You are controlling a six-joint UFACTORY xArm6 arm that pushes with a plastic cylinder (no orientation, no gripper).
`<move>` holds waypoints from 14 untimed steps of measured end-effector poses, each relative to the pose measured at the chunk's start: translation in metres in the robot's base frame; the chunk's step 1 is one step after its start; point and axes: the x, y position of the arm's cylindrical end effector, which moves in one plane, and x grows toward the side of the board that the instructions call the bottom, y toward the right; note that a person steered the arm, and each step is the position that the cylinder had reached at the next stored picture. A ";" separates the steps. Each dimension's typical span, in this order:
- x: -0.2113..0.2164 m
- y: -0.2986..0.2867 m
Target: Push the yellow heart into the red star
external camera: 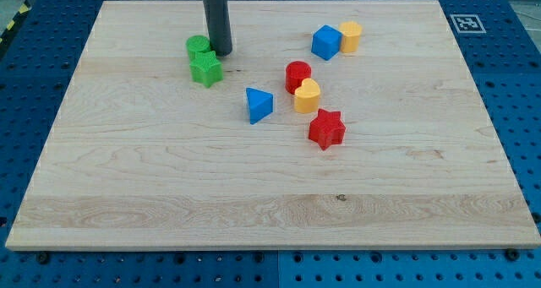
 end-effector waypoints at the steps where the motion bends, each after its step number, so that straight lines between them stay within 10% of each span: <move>1: -0.006 0.001; 14: 0.048 0.044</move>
